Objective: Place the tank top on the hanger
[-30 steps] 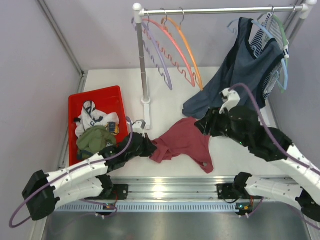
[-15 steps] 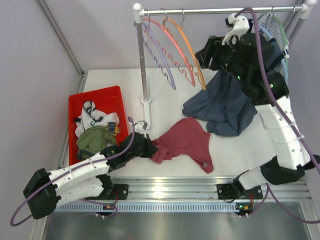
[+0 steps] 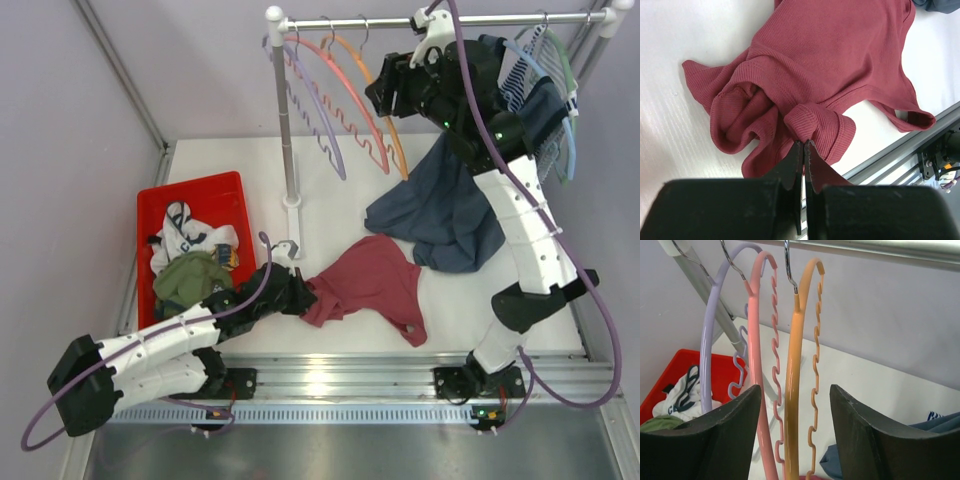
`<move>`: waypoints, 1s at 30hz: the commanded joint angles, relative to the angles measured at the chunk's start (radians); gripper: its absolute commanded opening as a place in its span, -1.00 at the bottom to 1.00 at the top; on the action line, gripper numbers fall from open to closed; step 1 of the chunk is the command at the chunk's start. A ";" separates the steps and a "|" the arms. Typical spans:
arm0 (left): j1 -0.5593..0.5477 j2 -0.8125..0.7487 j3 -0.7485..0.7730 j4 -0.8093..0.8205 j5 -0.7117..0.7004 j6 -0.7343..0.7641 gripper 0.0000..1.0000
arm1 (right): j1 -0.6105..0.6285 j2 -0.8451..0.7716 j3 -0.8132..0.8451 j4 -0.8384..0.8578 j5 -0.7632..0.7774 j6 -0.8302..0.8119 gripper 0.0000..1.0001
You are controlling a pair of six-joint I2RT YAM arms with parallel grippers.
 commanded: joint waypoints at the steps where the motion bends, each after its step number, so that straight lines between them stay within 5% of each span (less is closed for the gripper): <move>1: -0.001 -0.007 0.036 0.017 0.007 0.011 -1.00 | -0.009 0.026 0.033 0.044 -0.007 -0.037 0.14; 30: -0.001 0.018 0.059 0.005 0.009 0.022 -1.00 | -0.005 0.108 0.084 -0.043 0.013 -0.154 -0.34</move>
